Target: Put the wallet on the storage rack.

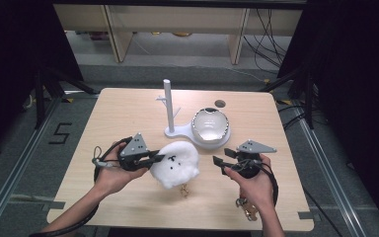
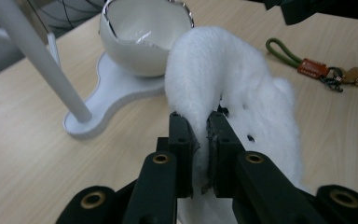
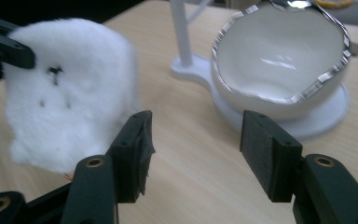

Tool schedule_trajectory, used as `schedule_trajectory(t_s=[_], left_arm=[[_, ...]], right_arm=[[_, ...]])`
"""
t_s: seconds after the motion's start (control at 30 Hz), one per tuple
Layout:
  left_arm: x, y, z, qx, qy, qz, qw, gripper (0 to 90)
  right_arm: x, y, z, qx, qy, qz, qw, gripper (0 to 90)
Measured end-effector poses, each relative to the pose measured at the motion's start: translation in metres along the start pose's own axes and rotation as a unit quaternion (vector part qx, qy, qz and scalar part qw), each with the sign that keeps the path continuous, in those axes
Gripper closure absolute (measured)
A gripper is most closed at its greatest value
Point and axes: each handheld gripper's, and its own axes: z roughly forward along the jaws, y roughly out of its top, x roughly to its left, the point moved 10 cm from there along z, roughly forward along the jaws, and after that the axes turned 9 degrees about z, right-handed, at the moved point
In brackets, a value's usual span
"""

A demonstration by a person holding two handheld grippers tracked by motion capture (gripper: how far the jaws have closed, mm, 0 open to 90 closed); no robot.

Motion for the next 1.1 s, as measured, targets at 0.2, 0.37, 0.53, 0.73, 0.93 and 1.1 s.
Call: schedule_trajectory(t_s=[0.2,0.37,0.53,0.73,0.93,1.1], left_arm=[[-0.002,0.023,-0.003,-0.014,0.0,0.033,0.9994,81.4],[-0.009,0.033,-0.002,-0.024,-0.011,0.057,0.998,81.2],[-0.013,0.038,-0.003,-0.034,-0.012,0.066,0.9971,81.0],[-0.01,0.037,-0.004,-0.044,-0.01,0.051,0.9977,79.0],[-0.006,0.039,-0.006,-0.06,-0.003,0.033,0.9976,72.3],[0.005,0.033,-0.014,-0.067,0.028,-0.005,0.9973,50.0]], right_arm=[[0.029,0.022,0.008,-0.024,0.06,0.005,0.9979,40.3],[0.045,0.033,0.016,-0.023,0.1,-0.012,0.9947,37.5],[0.051,0.033,0.023,-0.013,0.123,-0.035,0.9916,50.8],[0.052,0.032,0.02,-0.019,0.139,-0.024,0.9898,74.3],[0.055,0.033,0.015,-0.033,0.132,-0.014,0.9907,78.7],[0.051,0.041,0.011,-0.062,0.112,-0.037,0.9911,79.2]])
